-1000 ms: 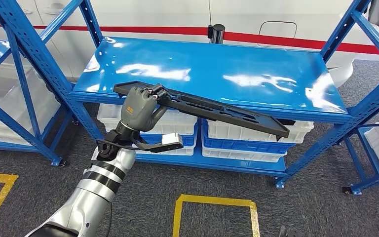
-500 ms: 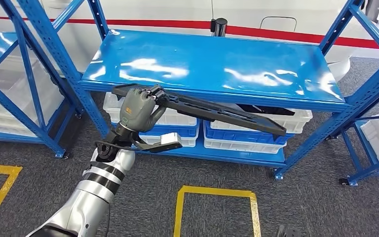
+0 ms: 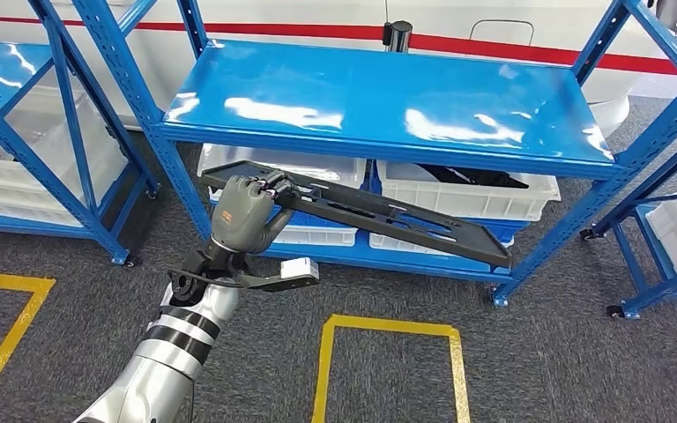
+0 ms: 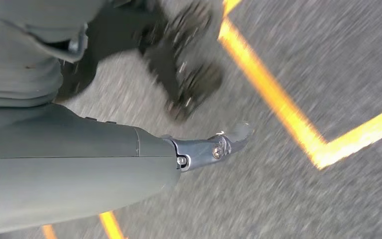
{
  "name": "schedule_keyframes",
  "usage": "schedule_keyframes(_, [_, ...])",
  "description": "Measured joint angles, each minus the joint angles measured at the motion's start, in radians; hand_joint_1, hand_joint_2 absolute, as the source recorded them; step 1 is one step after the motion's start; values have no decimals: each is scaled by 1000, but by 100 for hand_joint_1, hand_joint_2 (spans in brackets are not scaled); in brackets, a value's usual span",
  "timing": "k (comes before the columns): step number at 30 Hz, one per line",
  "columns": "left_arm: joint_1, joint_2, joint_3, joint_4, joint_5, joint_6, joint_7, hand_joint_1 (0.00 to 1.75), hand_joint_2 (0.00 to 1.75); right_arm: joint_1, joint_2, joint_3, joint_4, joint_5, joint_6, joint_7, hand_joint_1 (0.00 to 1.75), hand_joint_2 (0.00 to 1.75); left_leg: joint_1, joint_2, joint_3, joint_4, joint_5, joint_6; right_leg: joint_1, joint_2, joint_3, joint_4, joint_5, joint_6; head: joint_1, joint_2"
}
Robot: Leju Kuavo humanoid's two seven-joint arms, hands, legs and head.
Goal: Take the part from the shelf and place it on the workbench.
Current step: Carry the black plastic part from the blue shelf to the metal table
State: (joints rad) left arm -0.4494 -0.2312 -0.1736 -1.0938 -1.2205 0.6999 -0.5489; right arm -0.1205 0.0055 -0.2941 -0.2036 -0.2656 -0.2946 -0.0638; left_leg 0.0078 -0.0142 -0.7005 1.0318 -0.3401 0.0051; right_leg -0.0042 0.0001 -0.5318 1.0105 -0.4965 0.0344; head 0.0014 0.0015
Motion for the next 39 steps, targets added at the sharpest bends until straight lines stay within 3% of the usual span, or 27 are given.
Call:
schedule_keyframes(1, [11, 3, 6, -10, 6, 0, -11, 175, 175, 9, 3, 0, 1, 5, -8, 19, 0, 0, 2, 0, -2, -1, 0, -7, -4, -1, 0, -5, 7, -7, 1, 0])
schedule_keyframes(2, [23, 7, 14, -20, 11, 0, -20, 175, 175, 19, 5, 0, 2, 9, -15, 37, 0, 0, 3, 1, -7, 9, -18, -12, -8, -2, -2, -10, 18, -17, 0, 0])
schedule_keyframes(3, [34, 11, 21, -30, 15, 0, -27, 175, 175, 28, 8, 0, 3, 12, -22, 51, 0, 0, 4, 3, -17, 39, -53, -16, -13, -3, -6, -14, 29, -25, -1, 0])
schedule_keyframes(5, [52, 18, 33, -45, 20, 0, -35, 175, 175, 44, 13, 0, 4, 15, -29, 69, 0, 0, 6, 7, -50, 154, -151, -24, -15, -4, -22, -14, 48, -36, -4, 0])
schedule_keyframes(6, [60, 21, 37, -49, 21, 0, -36, 175, 175, 50, 15, 0, 5, 16, -30, 72, 0, 0, 6, 7, -62, 214, -184, -28, -15, -4, -33, -13, 56, -36, -4, 0])
schedule_keyframes(7, [67, 24, 41, -52, 22, 0, -37, 175, 175, 55, 17, 0, 6, 16, -31, 74, 0, 0, 7, 8, -64, 252, -198, -31, -15, -4, -44, -13, 63, -35, -4, 0])
schedule_keyframes(8, [73, 27, 44, -55, 22, 0, -37, 175, 175, 58, 19, 0, 6, 17, -31, 75, 0, 0, 8, 9, -49, 257, -193, -33, -15, -4, -53, -12, 70, -33, -5, 0])
schedule_keyframes(9, [78, 29, 46, -58, 22, 0, -38, 175, 175, 61, 21, 0, 6, 17, -31, 75, 0, 0, 10, 10, -14, 224, -176, -35, -16, -4, -61, -10, 75, -30, -5, 0])
schedule_keyframes(11, [81, 31, 47, -66, 23, 0, -40, 175, 175, 63, 24, 0, 7, 18, -33, 82, 0, 0, 13, 10, 84, 100, -149, -34, -16, -4, -76, -3, 84, -21, -5, 0])
schedule_keyframes(13, [85, 32, 50, -78, 30, 0, -48, 175, 175, 62, 27, 1, 8, 24, -41, 105, 0, 0, 8, 6, 135, 23, -142, -24, -15, -3, -84, 3, 92, -9, -3, 0])
schedule_keyframes(16, [99, 35, 62, -100, 48, 0, -68, 175, 175, 63, 34, 2, 8, 34, -59, 150, 0, 0, 3, 5, 126, 9, -130, 3, -15, -2, -94, 3, 103, 14, -2, 0])
schedule_keyframes(17, [103, 35, 66, -107, 53, 0, -74, 175, 175, 65, 36, 2, 8, 36, -65, 164, 0, 0, 4, 5, 120, 5, -121, 14, -15, -1, -103, 13, 94, 16, -1, 0])
schedule_keyframes(19, [112, 37, 72, -120, 62, 0, -80, 175, 175, 67, 41, 2, 10, 40, -77, 187, 0, 0, 7, 6, 103, -1, -101, 31, -15, -1, -139, 92, 35, 8, 2, 0])
schedule_keyframes(21, [124, 41, 77, -129, 67, 0, -83, 175, 175, 68, 47, 2, 10, 41, -83, 200, 0, 0, 6, 7, 78, -1, -82, 36, -16, -1, -183, 221, -38, 1, 5, 0])
schedule_keyframes(22, [132, 43, 80, -133, 69, 0, -85, 175, 175, 68, 49, 2, 11, 40, -84, 203, 0, 0, 6, 8, 65, -1, -73, 35, -16, -1, -192, 267, -57, 4, 5, 0])
schedule_keyframes(23, [141, 45, 83, -136, 70, 0, -88, 175, 175, 68, 51, 2, 11, 39, -85, 204, 0, 0, 6, 9, 53, -1, -64, 33, -16, -1, -183, 278, -59, 11, 5, 0])
schedule_keyframes(24, [150, 46, 86, -140, 70, 0, -91, 175, 175, 68, 52, 2, 11, 38, -85, 204, 0, 0, 6, 10, 41, -1, -54, 30, -16, -1, -155, 254, -48, 19, 5, 0])
schedule_keyframes(26, [163, 48, 90, -148, 72, 0, -95, 175, 175, 66, 54, 2, 10, 35, -84, 203, 0, 0, 5, 10, 20, 0, -35, 23, -15, -1, -53, 119, -22, 27, 6, 0])
schedule_keyframes(28, [172, 49, 94, -157, 72, 0, -100, 175, 175, 64, 56, 2, 10, 33, -83, 198, 0, 0, 3, 10, 11, -2, -18, 11, -11, 1, 18, 14, -15, 19, 4, 0])
schedule_keyframes(29, [176, 49, 95, -161, 72, 0, -103, 175, 175, 63, 58, 2, 10, 33, -81, 194, 0, 0, 3, 10, 10, -4, -10, 4, -7, 2, 28, -8, -16, 13, 3, 0])
schedule_keyframes(31, [187, 50, 98, -167, 71, 0, -108, 175, 175, 63, 61, 2, 11, 32, -78, 188, 0, 0, 5, 10, 10, -11, 4, -10, -8, 2, 16, -11, -3, -1, 2, 0])
schedule_keyframes(32, [193, 50, 99, -168, 71, 0, -110, 175, 175, 63, 61, 2, 11, 32, -78, 185, 0, 0, 6, 10, 5, -7, -4, -15, -11, 1, 12, -13, 6, -9, 0, 0])
schedule_keyframes(33, [198, 50, 101, -170, 71, 0, -111, 175, 175, 63, 62, 2, 11, 32, -77, 182, 0, 0, 8, 10, -4, 11, -30, -20, -15, -1, 7, -15, 17, -19, -3, 0])
schedule_keyframes(36, [210, 51, 104, -174, 70, 0, -116, 175, 175, 64, 63, 2, 11, 33, -73, 178, 0, 0, 11, 10, -53, 178, -170, -31, -17, -4, -18, -16, 46, -36, -10, 0])
schedule_keyframes(37, [214, 51, 104, -175, 70, 0, -116, 175, 175, 65, 63, 2, 11, 33, -72, 178, 0, 0, 11, 10, -61, 232, -196, -34, -16, -4, -29, -15, 53, -36, -10, 0])
schedule_keyframes(38, [217, 52, 105, -175, 70, 0, -117, 175, 175, 66, 63, 2, 11, 33, -71, 177, 0, 0, 12, 11, -54, 257, -203, -36, -15, -4, -38, -14, 60, -34, -10, 0])
schedule_keyframes(39, [220, 52, 105, -175, 70, 0, -117, 175, 175, 67, 64, 2, 11, 33, -70, 176, 0, 0, 13, 11, -27, 241, -192, -37, -15, -4, -46, -13, 65, -31, -10, 0])
